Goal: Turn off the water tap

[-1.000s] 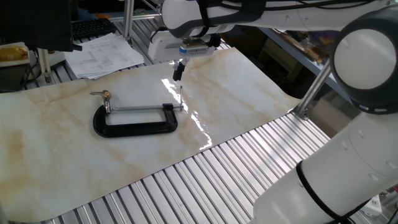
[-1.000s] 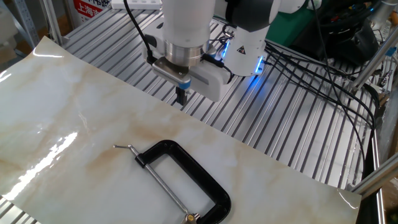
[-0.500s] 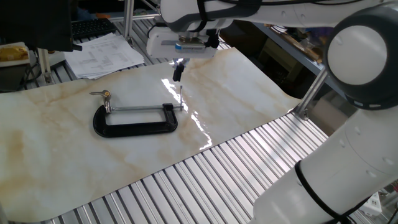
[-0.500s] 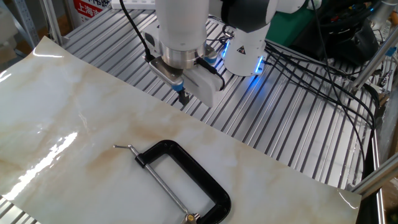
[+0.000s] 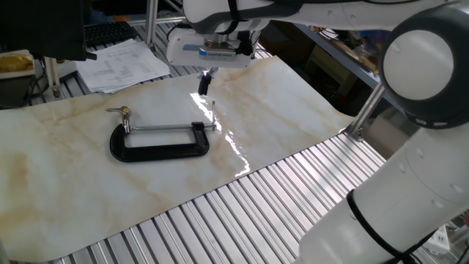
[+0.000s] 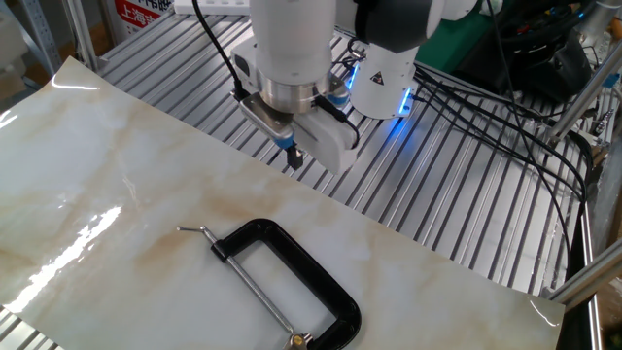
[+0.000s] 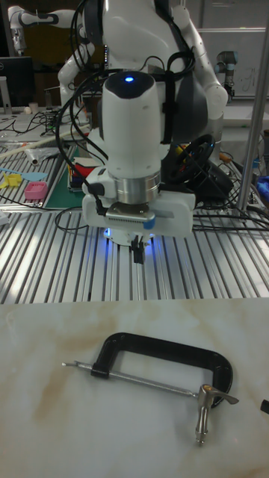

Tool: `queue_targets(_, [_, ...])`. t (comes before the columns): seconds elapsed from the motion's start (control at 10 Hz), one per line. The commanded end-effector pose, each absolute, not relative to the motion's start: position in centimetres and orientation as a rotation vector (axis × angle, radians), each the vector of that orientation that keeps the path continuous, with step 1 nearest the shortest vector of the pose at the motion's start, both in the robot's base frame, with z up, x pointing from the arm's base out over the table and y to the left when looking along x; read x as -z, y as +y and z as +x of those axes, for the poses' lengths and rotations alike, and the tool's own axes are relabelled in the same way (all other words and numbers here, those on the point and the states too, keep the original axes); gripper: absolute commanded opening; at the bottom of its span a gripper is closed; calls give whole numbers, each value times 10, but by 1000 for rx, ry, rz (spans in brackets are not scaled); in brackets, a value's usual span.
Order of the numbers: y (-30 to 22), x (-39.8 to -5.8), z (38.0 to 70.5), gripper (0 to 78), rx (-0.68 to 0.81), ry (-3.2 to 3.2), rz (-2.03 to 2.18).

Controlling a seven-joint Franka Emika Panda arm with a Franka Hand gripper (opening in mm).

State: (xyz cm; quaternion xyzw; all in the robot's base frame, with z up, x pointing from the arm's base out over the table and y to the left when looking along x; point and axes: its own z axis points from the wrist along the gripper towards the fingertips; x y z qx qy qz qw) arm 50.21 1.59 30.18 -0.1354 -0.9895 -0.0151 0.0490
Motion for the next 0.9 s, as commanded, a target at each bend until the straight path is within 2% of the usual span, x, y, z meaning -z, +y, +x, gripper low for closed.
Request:
queue_targets(0.1, [28,-307,518,0,91,-3022,-436])
queue_targets(0.9, [37,-300,531,0,102,-3054,-503])
